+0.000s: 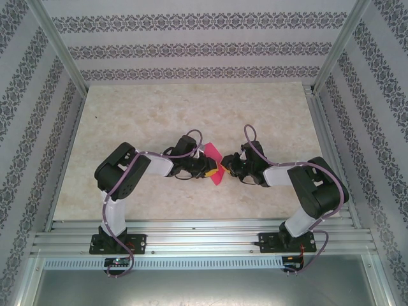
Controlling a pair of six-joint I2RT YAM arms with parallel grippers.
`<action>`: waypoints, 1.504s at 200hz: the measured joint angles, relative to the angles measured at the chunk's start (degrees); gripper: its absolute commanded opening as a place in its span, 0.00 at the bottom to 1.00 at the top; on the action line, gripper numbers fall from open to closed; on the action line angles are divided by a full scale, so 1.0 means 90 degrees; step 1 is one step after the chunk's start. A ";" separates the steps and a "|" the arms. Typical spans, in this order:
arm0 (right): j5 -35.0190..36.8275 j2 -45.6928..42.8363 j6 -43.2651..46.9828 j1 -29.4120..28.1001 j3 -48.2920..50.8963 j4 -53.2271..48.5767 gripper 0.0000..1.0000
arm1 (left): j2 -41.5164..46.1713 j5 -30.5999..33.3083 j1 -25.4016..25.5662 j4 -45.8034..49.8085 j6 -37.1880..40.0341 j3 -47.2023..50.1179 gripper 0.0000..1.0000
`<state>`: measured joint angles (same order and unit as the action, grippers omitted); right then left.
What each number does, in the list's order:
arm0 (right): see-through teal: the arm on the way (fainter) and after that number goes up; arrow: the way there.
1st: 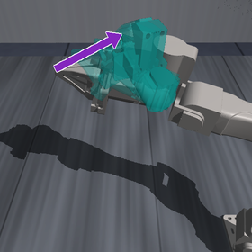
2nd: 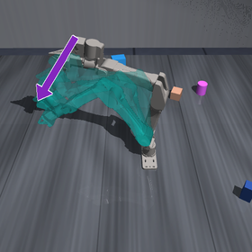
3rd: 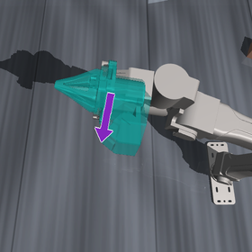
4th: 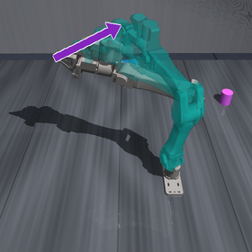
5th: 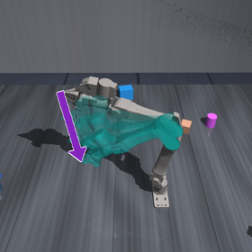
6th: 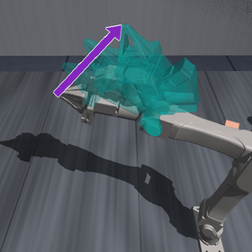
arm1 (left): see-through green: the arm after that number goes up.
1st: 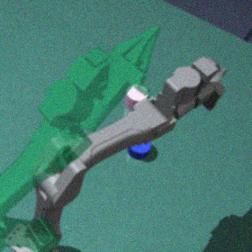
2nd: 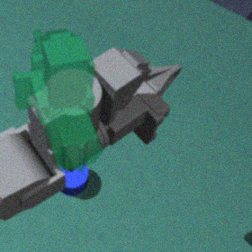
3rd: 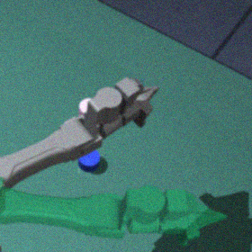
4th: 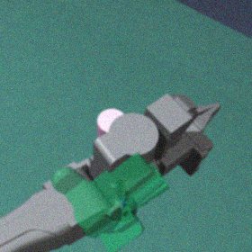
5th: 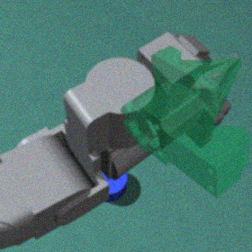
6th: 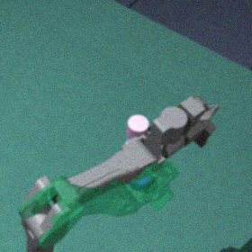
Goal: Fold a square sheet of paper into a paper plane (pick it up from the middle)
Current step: Third fold the triangle at the center of the table.
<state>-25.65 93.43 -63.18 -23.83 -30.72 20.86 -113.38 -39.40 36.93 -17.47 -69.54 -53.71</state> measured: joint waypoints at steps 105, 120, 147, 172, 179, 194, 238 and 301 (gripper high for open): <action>-0.0027 0.0000 0.0000 0.0000 0.0015 0.0027 0.23 | -0.0165 -0.0046 0.0061 -0.0068 -0.0075 -0.0138 0.18; -0.0027 0.0000 0.0000 0.0000 0.0015 0.0027 0.23 | -0.0170 -0.0046 0.0073 -0.0080 -0.0114 -0.0138 0.15; -0.0058 0.0000 0.0000 0.0000 0.0015 0.0024 0.24 | -0.0185 -0.0046 0.0083 -0.0083 -0.0134 -0.0151 0.10; -0.0075 -0.0019 0.0005 0.0000 0.0015 0.0012 0.25 | -0.0189 -0.0044 0.0083 -0.0080 -0.0141 -0.0187 0.05; -0.0075 -0.0051 0.0012 0.0000 0.0015 -0.0034 0.26 | -0.0189 -0.0041 0.0083 -0.0080 -0.0138 -0.0197 0.05; -0.0063 -0.0206 0.0080 0.0000 0.0015 -0.0257 0.28 | -0.0189 -0.0022 0.0083 -0.0078 -0.0138 -0.0206 0.03; 0.0134 -0.0925 0.0568 0.0000 -0.0253 -0.1401 0.32 | -0.0189 0.0034 0.0083 -0.0024 -0.0058 -0.0211 0.02; 0.0508 -0.1112 0.1219 -0.0039 -0.0743 -0.2674 0.24 | -0.0049 0.0080 -0.0022 0.0403 0.0301 -0.0231 0.02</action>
<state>-21.08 83.42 -52.21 -24.18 -37.41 -3.20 -113.82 -38.68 36.73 -13.85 -66.83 -55.79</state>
